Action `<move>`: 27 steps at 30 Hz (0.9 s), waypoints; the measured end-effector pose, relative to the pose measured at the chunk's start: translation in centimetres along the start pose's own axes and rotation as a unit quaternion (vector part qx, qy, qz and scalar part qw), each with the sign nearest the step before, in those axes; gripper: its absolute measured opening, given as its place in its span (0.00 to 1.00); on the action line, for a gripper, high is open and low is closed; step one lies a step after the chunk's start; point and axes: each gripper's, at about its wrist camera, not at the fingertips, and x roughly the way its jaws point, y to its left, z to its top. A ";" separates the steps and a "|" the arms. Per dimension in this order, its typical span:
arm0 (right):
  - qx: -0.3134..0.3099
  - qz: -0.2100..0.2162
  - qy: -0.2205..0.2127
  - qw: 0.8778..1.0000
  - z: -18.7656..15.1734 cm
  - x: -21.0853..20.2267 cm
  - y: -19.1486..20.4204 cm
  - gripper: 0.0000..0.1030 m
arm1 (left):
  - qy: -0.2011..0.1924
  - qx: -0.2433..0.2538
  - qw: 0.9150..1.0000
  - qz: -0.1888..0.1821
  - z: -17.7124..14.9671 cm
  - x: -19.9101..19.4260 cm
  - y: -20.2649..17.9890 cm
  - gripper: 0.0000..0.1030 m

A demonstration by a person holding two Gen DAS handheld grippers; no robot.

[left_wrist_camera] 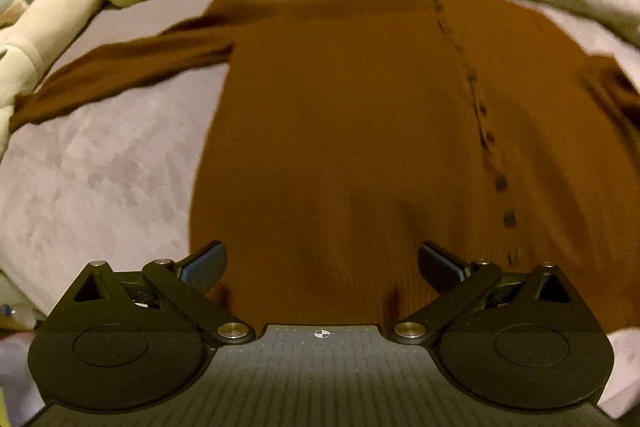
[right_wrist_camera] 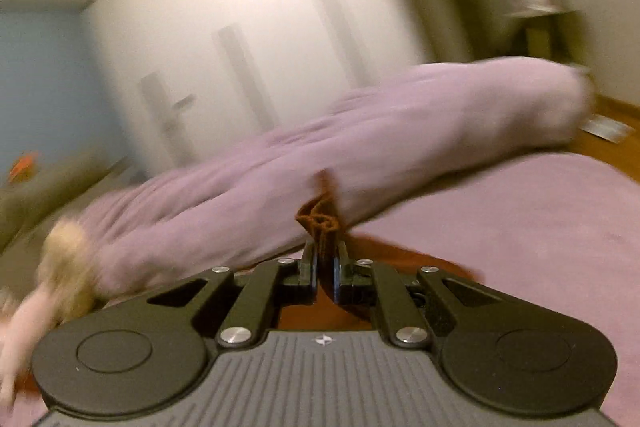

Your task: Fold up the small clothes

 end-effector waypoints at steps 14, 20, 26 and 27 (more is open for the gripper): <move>0.077 -0.013 0.141 0.987 -13.0 -0.7 2.0 0.31 | -0.009 0.001 0.976 -0.218 8.6 3.5 -10.4 1.00; 0.152 -0.030 0.150 0.976 -16.4 -3.3 -1.6 0.31 | 0.060 -0.042 0.946 -0.317 10.0 8.0 -16.7 0.84; 0.190 0.000 0.151 0.970 -16.9 -4.9 -3.2 0.31 | 0.102 -0.082 0.939 -0.319 9.8 10.5 -17.7 0.63; 0.187 0.001 0.150 0.971 -16.9 -4.7 -3.2 0.31 | 0.102 -0.087 0.937 -0.324 9.8 10.7 -17.7 0.62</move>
